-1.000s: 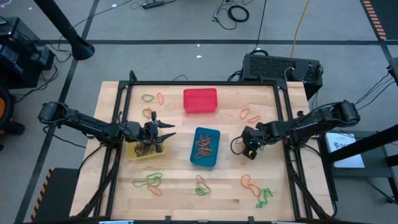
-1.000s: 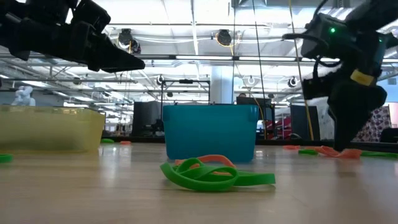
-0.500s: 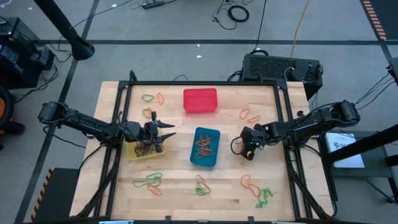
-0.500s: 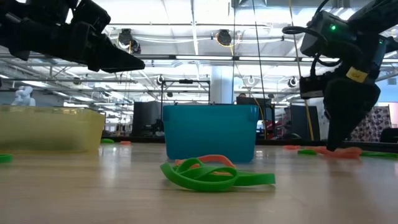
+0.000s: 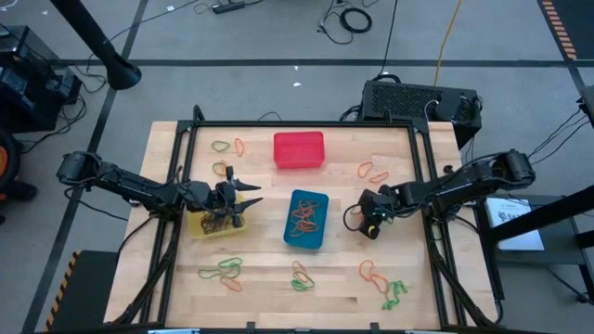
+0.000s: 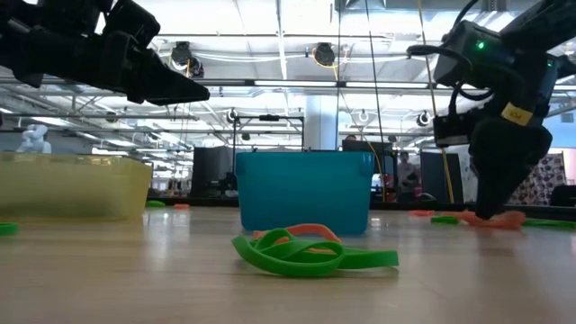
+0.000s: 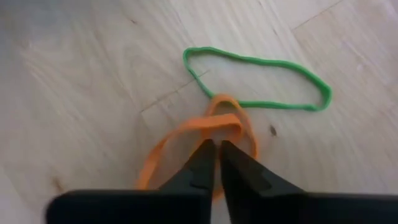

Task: Sort rubber bands into baskets
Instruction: Put the orange rubber band into the blue bin

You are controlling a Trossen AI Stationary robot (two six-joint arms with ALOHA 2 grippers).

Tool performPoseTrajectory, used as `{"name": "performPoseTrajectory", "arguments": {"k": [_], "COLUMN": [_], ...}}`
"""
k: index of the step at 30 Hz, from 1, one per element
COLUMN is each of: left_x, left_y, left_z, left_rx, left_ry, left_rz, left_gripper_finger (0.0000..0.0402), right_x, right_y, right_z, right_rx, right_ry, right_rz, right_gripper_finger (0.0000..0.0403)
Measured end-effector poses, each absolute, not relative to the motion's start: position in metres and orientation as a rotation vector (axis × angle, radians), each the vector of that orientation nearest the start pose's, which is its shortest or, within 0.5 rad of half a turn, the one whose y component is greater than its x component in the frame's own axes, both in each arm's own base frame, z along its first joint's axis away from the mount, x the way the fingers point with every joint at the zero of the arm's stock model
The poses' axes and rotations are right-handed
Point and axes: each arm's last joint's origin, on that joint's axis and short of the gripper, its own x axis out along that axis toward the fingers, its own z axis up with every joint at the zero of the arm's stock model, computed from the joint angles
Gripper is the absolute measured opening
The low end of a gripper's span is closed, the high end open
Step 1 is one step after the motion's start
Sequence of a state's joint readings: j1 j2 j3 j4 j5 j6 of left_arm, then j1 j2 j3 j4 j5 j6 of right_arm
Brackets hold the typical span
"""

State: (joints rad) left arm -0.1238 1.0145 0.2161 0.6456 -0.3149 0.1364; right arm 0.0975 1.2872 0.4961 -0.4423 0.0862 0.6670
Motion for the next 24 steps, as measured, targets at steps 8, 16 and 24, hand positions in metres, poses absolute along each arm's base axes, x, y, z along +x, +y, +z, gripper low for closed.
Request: {"name": "performPoseTrajectory", "arguments": {"k": [8,16,24], "left_x": [0.188,0.188,0.188], "left_y": [-0.014,-0.014,-0.014], "left_z": [0.18,0.18,0.18], "left_rx": [0.168,0.168,0.167], "left_ry": [0.161,0.161,0.161], "left_rz": [0.18,0.18,0.18], "left_gripper_finger": [0.0157,0.0157,0.0157], "right_x": [0.194,0.205,0.207], "right_y": [0.017,0.018,0.018], "right_z": [0.145,0.182,0.179], "right_rx": [0.477,0.455,0.472], "right_ry": [1.159,1.102,1.119], "right_rz": [-0.385,-0.341,-0.37], "right_gripper_finger": [0.0001,0.0001,0.0022]}}
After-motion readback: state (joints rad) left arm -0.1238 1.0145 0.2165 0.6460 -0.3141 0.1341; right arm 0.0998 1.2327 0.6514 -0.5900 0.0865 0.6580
